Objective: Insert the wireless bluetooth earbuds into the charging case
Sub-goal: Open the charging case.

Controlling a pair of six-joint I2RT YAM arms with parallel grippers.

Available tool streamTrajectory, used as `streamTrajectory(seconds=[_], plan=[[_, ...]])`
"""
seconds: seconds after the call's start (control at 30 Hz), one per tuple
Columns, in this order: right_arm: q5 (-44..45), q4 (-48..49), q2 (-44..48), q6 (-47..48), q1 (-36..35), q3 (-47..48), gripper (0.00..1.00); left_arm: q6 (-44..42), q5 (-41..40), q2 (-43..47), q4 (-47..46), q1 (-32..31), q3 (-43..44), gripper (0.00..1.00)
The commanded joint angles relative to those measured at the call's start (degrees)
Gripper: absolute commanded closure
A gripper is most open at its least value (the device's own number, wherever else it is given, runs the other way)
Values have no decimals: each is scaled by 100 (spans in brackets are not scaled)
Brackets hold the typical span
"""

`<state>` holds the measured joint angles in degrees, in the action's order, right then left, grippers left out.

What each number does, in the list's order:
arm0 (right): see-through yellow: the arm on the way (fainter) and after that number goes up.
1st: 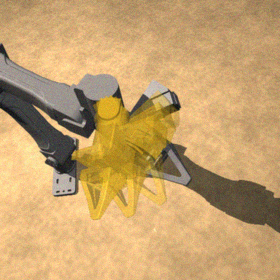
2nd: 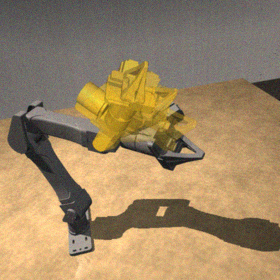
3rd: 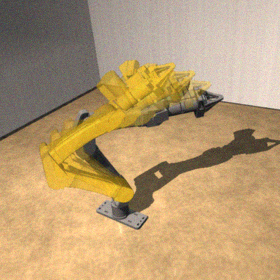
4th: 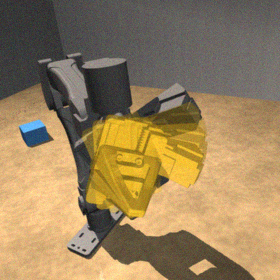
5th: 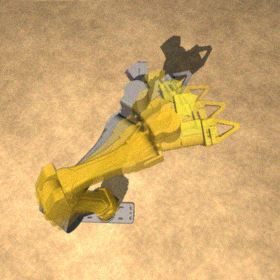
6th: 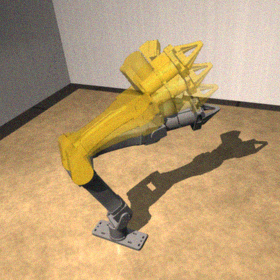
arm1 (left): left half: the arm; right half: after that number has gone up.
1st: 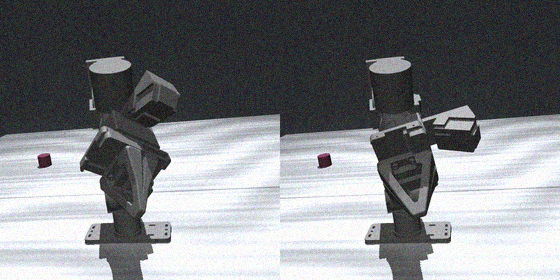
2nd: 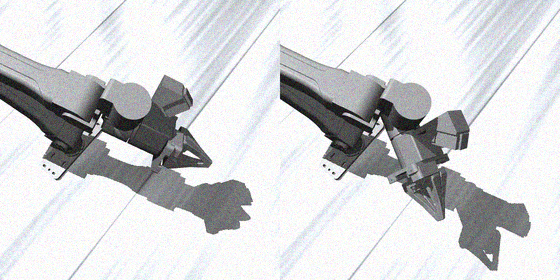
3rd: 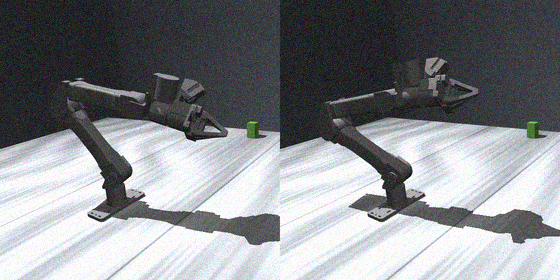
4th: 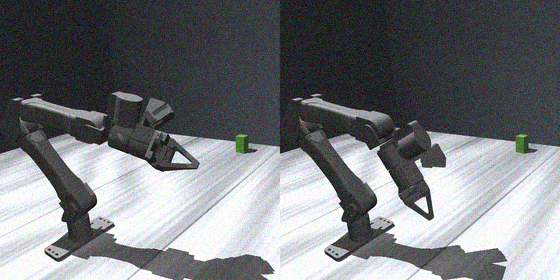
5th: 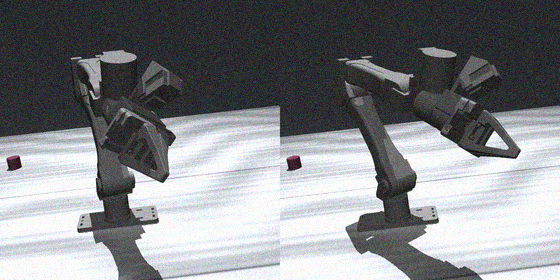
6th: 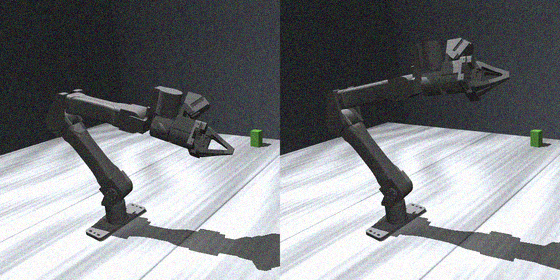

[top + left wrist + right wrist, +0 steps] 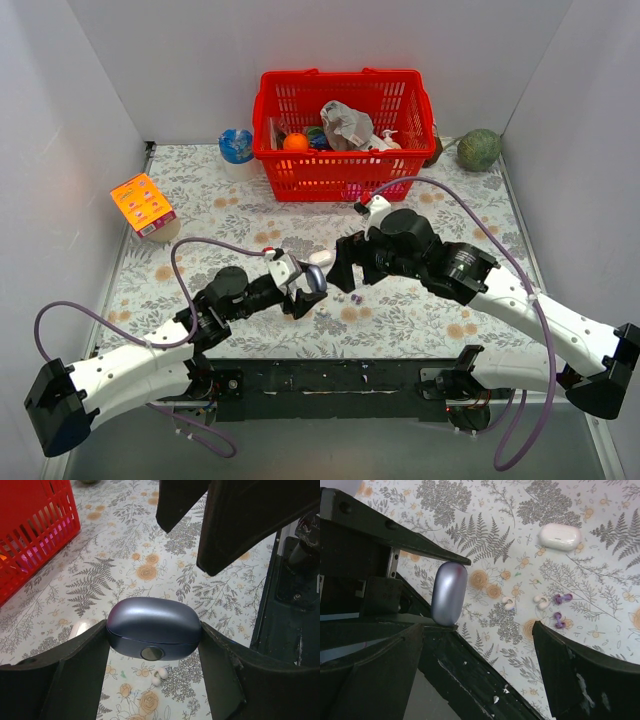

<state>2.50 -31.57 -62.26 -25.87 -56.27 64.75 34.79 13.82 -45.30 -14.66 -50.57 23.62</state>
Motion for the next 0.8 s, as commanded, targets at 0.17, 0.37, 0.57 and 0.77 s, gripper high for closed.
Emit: streamTrajectory(seconds=[0.17,0.37,0.57,0.77], plan=[[-637,643,-278,-270,-77,-42,5,-517,-407,22,-11,-322,29,100],[-690,767,-594,-235,-130,-50,9,-543,-477,-40,-11,-463,99,100],[-559,670,-770,-252,-139,-77,10,-560,-574,-41,-11,-586,117,100],[-356,495,-823,-235,-139,-155,11,-578,-679,47,-11,-647,108,100]])
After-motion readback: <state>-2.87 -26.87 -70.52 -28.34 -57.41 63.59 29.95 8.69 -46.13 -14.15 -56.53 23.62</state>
